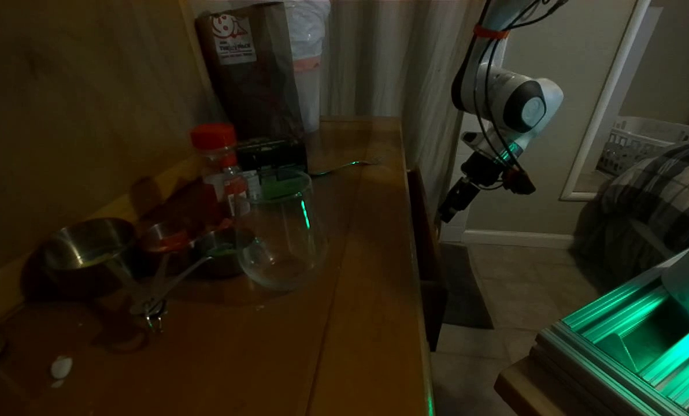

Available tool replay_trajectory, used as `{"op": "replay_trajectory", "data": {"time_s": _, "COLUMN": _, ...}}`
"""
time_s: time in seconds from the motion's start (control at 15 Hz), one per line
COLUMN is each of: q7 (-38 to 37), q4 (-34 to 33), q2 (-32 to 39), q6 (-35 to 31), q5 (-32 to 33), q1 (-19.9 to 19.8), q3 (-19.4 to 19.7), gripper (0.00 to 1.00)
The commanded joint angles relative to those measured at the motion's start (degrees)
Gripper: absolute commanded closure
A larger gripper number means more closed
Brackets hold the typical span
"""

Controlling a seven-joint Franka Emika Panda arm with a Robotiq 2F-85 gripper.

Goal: Open the top right drawer, remove the brown packet from the drawer and put it on the dresser

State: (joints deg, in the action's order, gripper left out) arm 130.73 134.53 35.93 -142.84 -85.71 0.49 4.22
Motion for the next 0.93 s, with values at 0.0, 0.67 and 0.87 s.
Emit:
{"op": "replay_trajectory", "data": {"time_s": 0.0, "q7": 1.0, "q4": -3.0, "q2": 3.3, "q6": 0.9, "q5": 2.1, "q1": -0.2, "q3": -0.6, "gripper": 0.00}}
{"op": "replay_trajectory", "data": {"time_s": 0.67, "q7": 2.6, "q4": -6.8, "q2": 7.6, "q6": 1.4, "q5": 3.8, "q1": 0.3, "q3": -2.0, "gripper": 0.34}}
{"op": "replay_trajectory", "data": {"time_s": 0.87, "q7": 2.6, "q4": -6.5, "q2": 7.9, "q6": 1.3, "q5": 5.0, "q1": 0.3, "q3": -2.0, "gripper": 0.54}}
